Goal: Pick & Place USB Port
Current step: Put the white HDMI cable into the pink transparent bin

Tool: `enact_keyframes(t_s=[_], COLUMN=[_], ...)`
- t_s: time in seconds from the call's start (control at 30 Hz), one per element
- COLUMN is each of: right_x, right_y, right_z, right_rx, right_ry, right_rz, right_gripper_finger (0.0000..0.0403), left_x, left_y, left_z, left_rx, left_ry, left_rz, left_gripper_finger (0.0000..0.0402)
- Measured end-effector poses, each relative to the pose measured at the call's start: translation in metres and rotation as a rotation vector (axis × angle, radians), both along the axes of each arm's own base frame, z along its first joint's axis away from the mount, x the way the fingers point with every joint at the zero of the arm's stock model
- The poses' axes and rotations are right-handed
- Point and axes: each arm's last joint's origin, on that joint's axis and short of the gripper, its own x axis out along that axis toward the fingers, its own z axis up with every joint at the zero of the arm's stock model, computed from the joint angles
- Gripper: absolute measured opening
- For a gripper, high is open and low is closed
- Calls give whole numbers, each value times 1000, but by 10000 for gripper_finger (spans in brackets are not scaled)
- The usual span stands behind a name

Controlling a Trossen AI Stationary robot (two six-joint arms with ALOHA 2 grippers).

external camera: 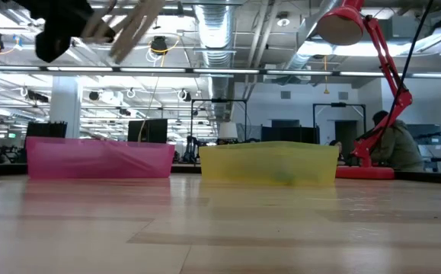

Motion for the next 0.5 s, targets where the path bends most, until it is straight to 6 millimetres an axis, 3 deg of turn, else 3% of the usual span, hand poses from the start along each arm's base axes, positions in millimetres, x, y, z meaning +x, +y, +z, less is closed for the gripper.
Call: enact_keyframes(t_s=[0.23,0.5], right_x=[0,0], right_y=[-1,-1], right_z=[0,0], right_rx=[-2,-39], right_ry=[3,26], right_rz=[-2,20], right_gripper_finger=[8,8], left_x=[-1,-14], left_y=[35,63], left_z=[3,-14], left_rx=[116,127], left_ry=[49,291], left_rz=[166,317], left_gripper_finger=[14,14])
